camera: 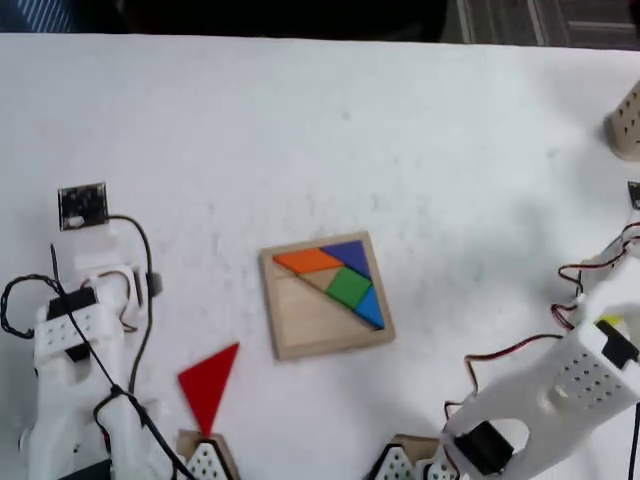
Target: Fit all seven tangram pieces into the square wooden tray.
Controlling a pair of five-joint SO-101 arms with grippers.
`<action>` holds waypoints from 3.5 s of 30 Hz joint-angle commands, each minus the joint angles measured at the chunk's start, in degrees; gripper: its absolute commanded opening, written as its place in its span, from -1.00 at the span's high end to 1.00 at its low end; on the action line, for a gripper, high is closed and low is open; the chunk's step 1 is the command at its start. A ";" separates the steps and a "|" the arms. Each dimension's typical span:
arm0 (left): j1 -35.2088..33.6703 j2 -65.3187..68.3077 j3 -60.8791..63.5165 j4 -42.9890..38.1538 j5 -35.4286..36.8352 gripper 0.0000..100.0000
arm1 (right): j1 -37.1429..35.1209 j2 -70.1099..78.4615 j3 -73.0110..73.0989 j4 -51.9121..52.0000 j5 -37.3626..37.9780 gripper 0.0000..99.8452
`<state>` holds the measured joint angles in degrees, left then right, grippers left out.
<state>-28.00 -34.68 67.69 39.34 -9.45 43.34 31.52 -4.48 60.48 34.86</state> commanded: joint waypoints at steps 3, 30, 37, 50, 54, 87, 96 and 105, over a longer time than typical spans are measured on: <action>-1.01 -2.07 -0.35 0.44 -0.62 0.69 | -1.54 7.52 -8.88 2.51 0.35 0.43; -1.01 -2.07 -0.35 0.44 -0.62 0.69 | -2.24 5.23 -10.73 23.43 12.57 0.82; -1.01 -2.07 -0.35 0.44 -0.62 0.69 | 0.22 1.10 -7.91 25.80 13.01 0.82; -1.01 -2.07 -0.35 0.44 -0.62 0.69 | 3.47 -25.89 24.88 11.30 16.26 0.62; -1.01 -2.07 -0.35 0.44 -0.62 0.69 | 6.37 -31.25 33.49 4.70 15.03 0.51; -1.01 -2.15 -0.35 0.44 -0.62 0.69 | 10.33 -38.64 49.41 -0.66 19.60 0.50; -1.01 -2.15 -0.35 0.44 -0.62 0.69 | 11.74 -41.98 48.44 1.71 19.52 0.50; -1.01 -2.15 -0.35 0.44 -0.62 0.68 | 11.91 -51.82 48.09 8.92 19.52 0.50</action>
<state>-28.00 -34.68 67.69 39.34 -9.45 54.95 -17.01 45.19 68.22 54.20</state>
